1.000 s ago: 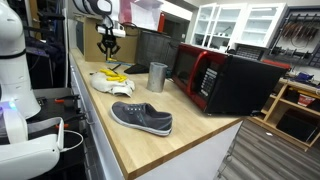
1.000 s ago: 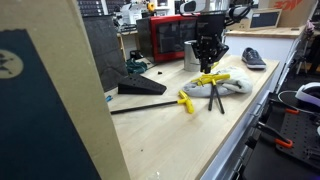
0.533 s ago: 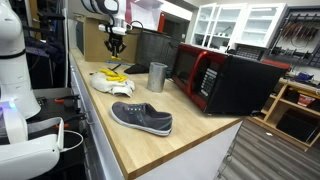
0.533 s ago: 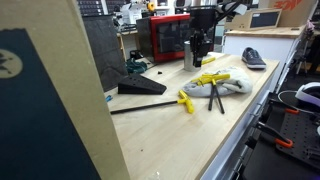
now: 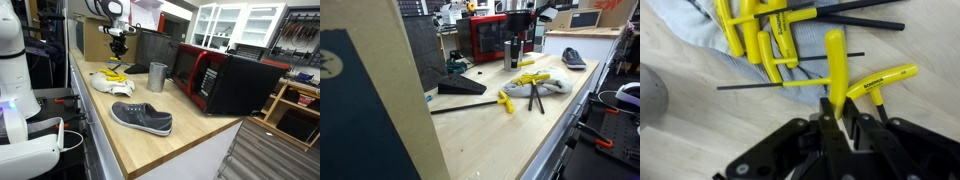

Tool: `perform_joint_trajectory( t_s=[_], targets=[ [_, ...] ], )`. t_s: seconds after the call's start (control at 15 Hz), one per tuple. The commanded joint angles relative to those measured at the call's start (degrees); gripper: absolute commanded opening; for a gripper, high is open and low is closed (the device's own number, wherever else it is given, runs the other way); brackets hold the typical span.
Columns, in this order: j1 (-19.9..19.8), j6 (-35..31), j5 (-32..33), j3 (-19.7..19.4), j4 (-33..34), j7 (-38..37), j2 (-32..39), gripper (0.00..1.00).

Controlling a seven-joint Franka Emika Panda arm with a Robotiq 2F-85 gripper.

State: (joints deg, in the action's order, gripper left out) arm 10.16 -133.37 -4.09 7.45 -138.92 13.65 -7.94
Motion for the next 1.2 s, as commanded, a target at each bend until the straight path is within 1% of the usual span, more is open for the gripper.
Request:
perform_joint_trajectory(
  t_s=[0.0, 0.27, 0.33, 0.4, 0.47, 0.6, 0.67, 0.73, 0.93, 1.13],
  targets=[
    [-0.95, -1.27, -1.15, 0.19, 0.74, -9.80, 0.91, 0.04],
    [-1.80, -2.72, -1.98, 0.27, 0.43, -20.49, 1.01, 0.04],
    [-1.85, -3.38, -2.75, 0.37, 0.48, -22.92, 1.22, 0.41],
    [-0.89, -1.52, -8.18, -0.15, 1.63, -19.09, 2.14, 0.44],
    [0.14, -0.40, -13.79, -0.84, 2.86, -11.38, 3.16, 0.49],
    [0.07, 1.31, -16.26, -0.85, 7.43, -2.70, 7.94, 0.64],
    [-0.23, 2.61, -16.51, -0.68, 11.13, 0.47, 11.85, 0.71],
    [-0.53, 4.25, -17.07, -0.33, 13.21, 3.57, 13.38, 0.80],
    [-1.71, 9.55, -15.76, 1.11, 19.82, 10.97, 18.91, 0.99],
    [-2.58, 15.70, -14.03, 2.64, 25.33, 16.88, 24.20, 1.00]
  ],
)
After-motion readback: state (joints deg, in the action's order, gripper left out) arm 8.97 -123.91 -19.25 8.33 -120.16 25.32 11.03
